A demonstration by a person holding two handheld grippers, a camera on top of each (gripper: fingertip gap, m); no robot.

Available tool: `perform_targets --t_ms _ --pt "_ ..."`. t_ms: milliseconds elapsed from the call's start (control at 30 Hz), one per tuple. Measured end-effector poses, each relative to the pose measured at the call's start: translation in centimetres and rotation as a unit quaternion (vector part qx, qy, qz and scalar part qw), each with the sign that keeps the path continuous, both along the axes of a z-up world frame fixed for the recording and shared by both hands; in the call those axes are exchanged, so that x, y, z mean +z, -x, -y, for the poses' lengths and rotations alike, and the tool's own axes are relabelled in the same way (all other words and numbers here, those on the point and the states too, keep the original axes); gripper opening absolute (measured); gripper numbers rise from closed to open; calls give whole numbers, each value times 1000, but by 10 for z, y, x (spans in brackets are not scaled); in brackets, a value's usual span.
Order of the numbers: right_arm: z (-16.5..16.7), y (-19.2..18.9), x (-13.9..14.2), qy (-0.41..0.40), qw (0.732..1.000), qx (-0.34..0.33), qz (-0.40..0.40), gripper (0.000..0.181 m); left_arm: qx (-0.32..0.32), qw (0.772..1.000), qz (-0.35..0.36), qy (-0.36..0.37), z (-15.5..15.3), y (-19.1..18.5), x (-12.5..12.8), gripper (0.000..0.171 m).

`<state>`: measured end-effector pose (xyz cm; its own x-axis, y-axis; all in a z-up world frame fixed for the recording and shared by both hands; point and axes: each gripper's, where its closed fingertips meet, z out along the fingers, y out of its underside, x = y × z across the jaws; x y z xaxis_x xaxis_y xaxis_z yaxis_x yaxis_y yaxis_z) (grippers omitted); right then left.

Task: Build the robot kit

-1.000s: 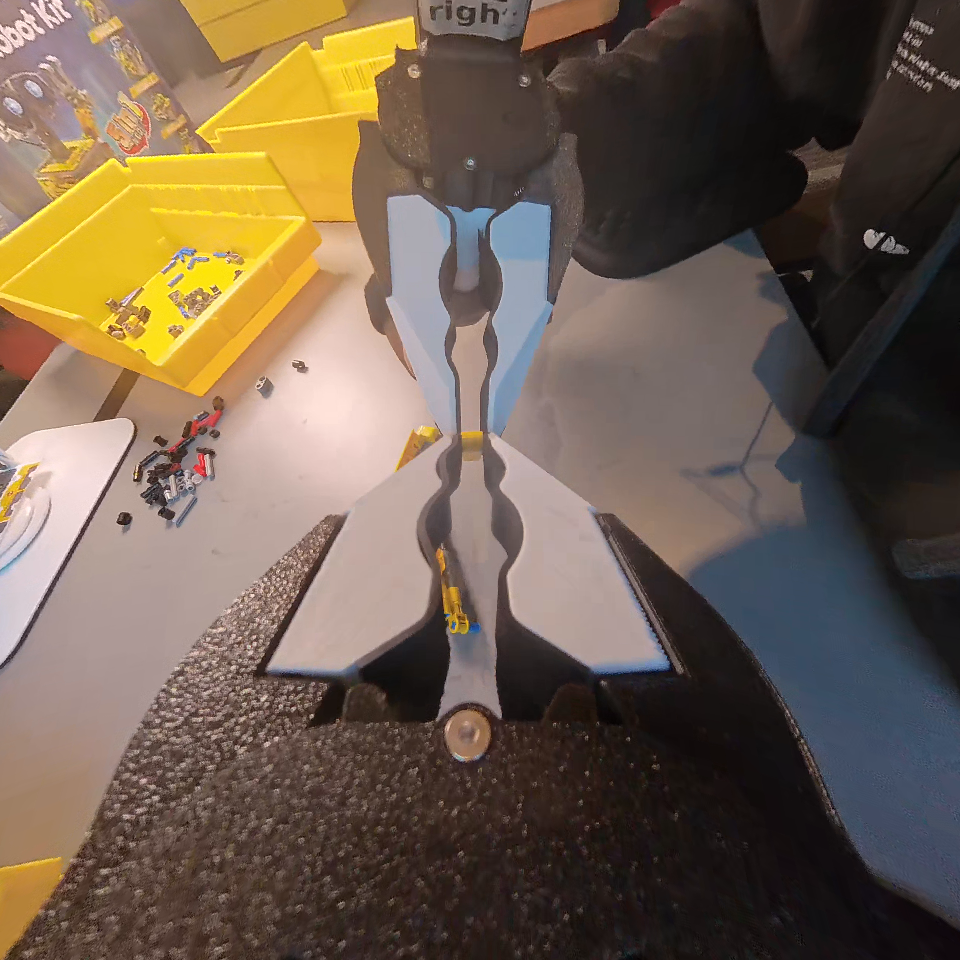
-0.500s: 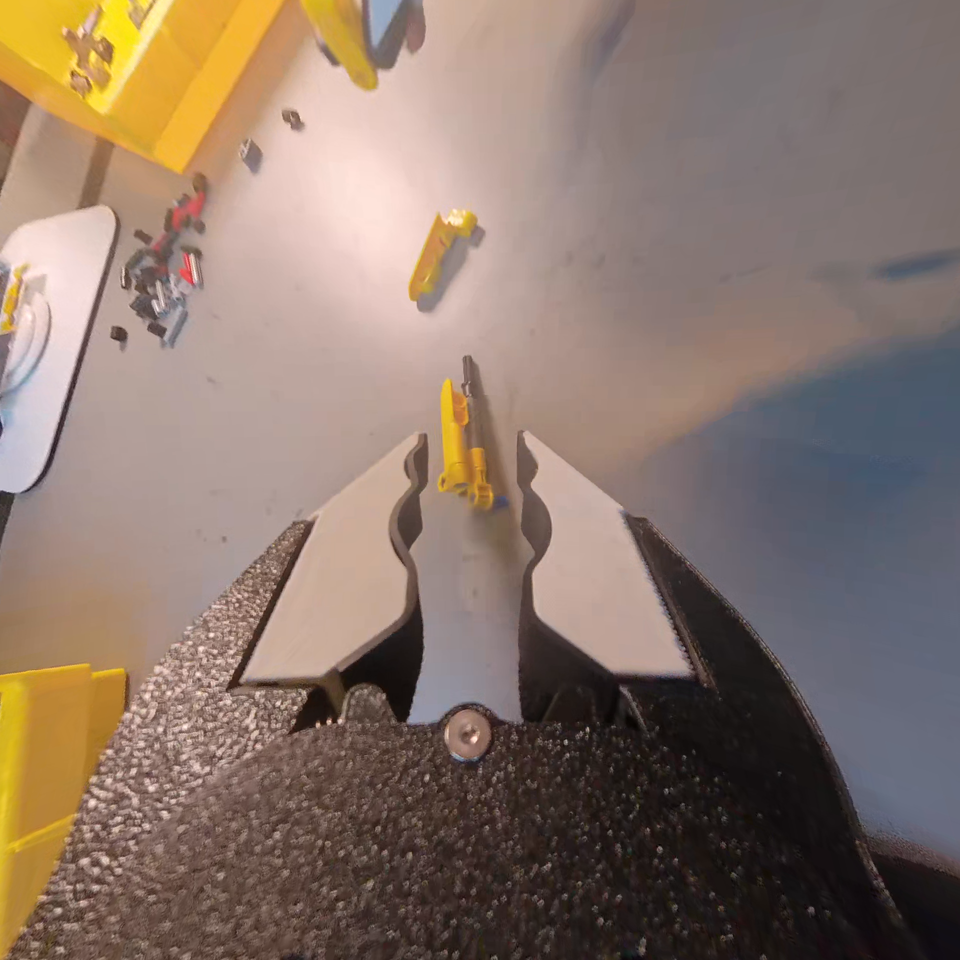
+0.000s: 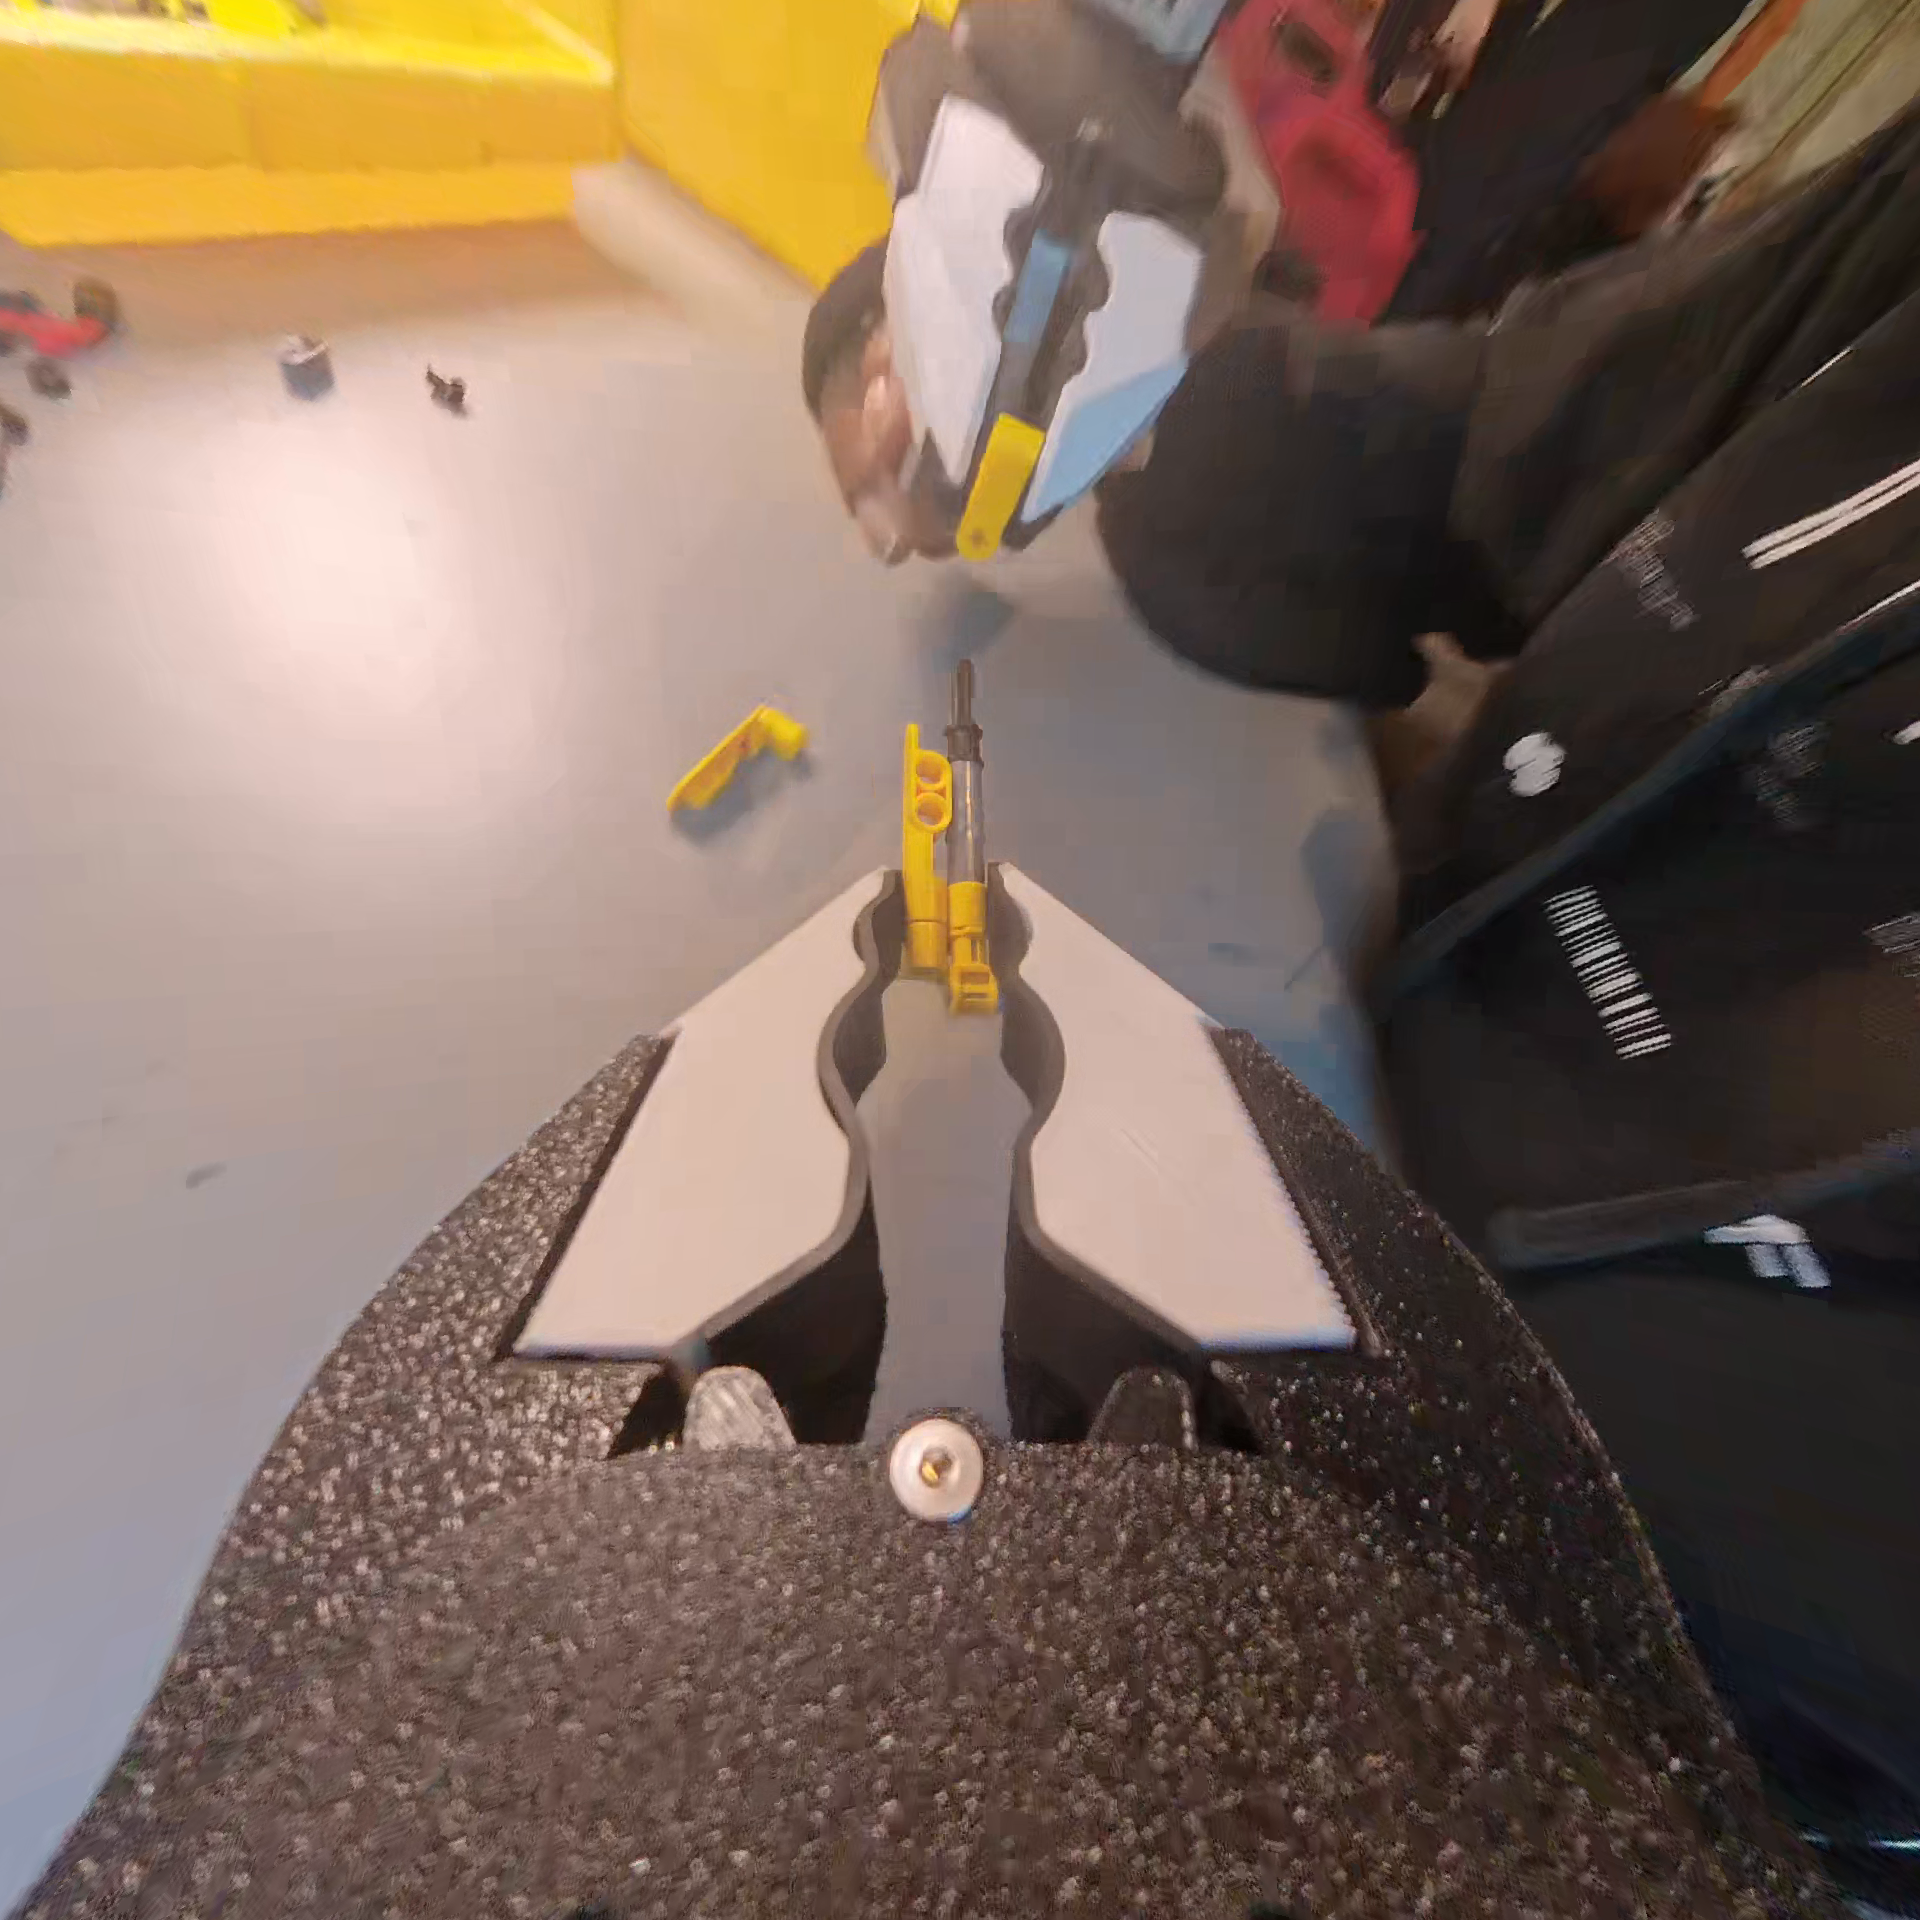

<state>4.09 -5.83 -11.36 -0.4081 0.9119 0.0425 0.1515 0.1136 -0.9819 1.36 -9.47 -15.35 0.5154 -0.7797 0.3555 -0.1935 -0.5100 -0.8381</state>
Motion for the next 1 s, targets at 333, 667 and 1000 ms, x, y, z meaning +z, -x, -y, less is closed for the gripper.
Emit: perform_targets --t_ms 333,667,1000 --pt "14 -7 18 159 984 76 -13 7 -24 995 92 19 11 -18 26 15" --pt "26 -5 10 147 985 94 9 7 -16 995 92 33 15 -13 24 15" --pt "27 -4 -4 104 990 86 33 7 -19 997 54 55 18 -15 10 15"
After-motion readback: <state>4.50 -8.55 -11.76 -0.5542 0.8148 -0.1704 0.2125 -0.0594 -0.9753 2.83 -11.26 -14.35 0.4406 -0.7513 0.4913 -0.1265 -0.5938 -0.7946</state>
